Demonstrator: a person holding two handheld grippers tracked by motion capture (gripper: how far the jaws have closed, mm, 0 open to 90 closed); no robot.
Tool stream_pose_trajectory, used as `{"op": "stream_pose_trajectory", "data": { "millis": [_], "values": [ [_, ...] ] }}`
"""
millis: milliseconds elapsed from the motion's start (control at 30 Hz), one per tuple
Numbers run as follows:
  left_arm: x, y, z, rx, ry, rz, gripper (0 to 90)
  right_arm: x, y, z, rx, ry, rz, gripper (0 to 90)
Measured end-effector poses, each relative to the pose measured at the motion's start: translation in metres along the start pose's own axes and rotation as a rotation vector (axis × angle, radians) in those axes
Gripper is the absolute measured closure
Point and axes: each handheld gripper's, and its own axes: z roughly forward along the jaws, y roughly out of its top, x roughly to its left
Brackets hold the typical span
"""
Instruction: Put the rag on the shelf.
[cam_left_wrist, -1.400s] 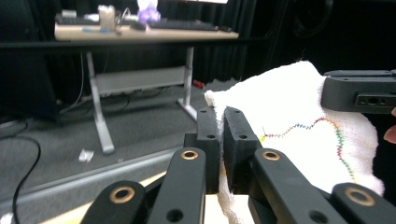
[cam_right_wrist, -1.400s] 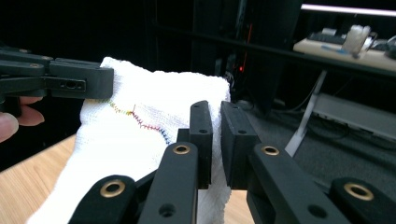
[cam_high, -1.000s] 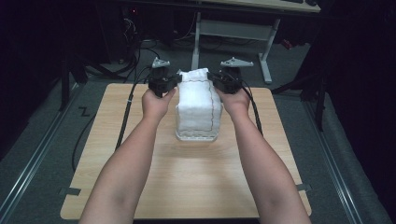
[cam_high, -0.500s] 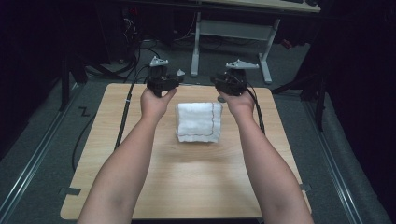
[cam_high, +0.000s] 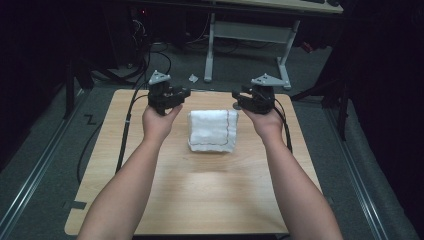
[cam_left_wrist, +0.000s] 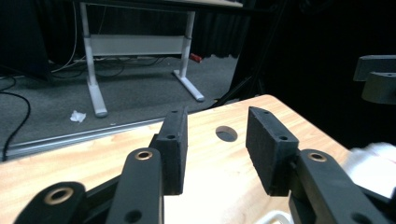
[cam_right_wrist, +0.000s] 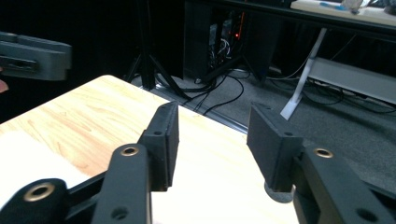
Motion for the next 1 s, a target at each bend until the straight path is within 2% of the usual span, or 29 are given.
{"op": "stream_pose_trajectory", "data": {
  "millis": [100,300,500,567,700,800,867,900,967,1000],
  "values": [
    [-0.001,-0.016,-0.018,-0.01,0.011,0.032,57.9,0.0,-0.011,-0.016,-0.017,0.003,-0.004,50.6],
    [-0.006,-0.061,-0.056,-0.013,0.009,0.053,56.4,0.007,-0.045,-0.052,-0.045,0.006,-0.004,48.4],
    [-0.011,-0.113,-0.085,0.032,-0.015,0.045,55.1,0.024,-0.094,-0.078,0.005,0.005,-0.025,47.3],
    [-0.013,-0.13,-0.094,0.055,-0.024,0.032,54.7,0.031,-0.112,-0.083,0.027,-0.014,-0.039,46.5],
    [-0.019,-0.166,-0.113,0.106,-0.047,0.005,53.9,0.045,-0.146,-0.088,0.091,-0.015,-0.057,45.6],
    [-0.027,-0.191,-0.124,0.165,-0.05,0.021,53.1,0.054,-0.167,-0.091,0.136,0.007,-0.037,44.9],
    [-0.036,-0.204,-0.126,0.216,-0.073,0.008,53.1,0.058,-0.181,-0.094,0.151,0.017,-0.018,44.0],
    [-0.043,-0.208,-0.125,0.243,-0.09,0.014,52.6,0.061,-0.19,-0.097,0.149,0.016,-0.012,43.8],
    [-0.057,-0.212,-0.12,0.282,-0.106,0.07,51.5,0.067,-0.213,-0.102,0.126,0.017,-0.002,47.4],
    [-0.063,-0.212,-0.117,0.287,-0.107,0.101,51.4,0.069,-0.219,-0.1,0.166,0.051,-0.001,45.2]
  ]
}}
